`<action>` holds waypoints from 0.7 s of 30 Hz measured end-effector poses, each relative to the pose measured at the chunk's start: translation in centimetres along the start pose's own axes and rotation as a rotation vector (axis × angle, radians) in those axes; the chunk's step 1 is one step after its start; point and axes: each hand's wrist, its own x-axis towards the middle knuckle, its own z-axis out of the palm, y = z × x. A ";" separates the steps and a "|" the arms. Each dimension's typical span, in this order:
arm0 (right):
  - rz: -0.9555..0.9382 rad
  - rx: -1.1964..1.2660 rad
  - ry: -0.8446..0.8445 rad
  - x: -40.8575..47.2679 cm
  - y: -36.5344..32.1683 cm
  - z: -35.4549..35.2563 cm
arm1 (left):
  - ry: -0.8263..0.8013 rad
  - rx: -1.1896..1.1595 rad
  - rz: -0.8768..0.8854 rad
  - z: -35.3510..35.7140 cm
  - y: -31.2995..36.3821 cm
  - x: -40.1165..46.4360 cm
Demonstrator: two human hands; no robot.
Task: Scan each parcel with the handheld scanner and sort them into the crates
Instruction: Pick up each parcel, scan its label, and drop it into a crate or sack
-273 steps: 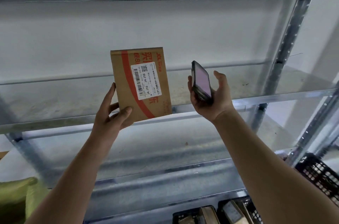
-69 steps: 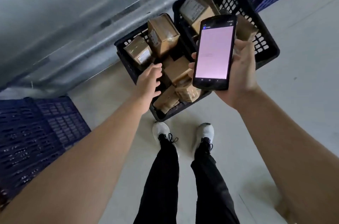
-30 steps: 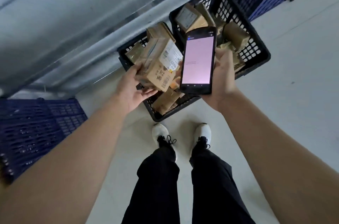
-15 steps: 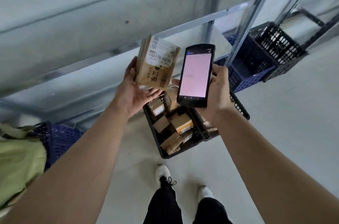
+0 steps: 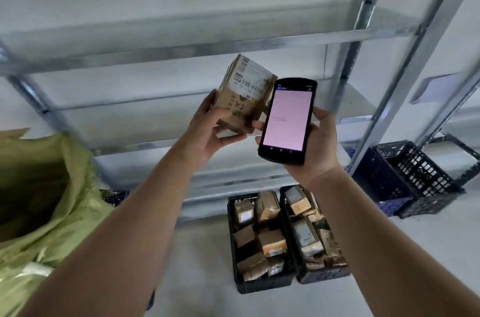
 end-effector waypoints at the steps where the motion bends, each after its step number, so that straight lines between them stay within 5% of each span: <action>1: -0.005 0.009 -0.019 -0.4 -0.3 0.8 | 0.007 0.036 0.032 -0.1 1.1 -0.3; 10: -0.054 -0.111 -0.186 -2.6 -2.3 8.6 | -0.029 0.334 0.415 -3.2 12.1 -1.2; 21: 0.059 -0.227 -0.309 -4.4 -3.9 13.3 | -0.088 0.469 0.524 -3.6 18.1 0.6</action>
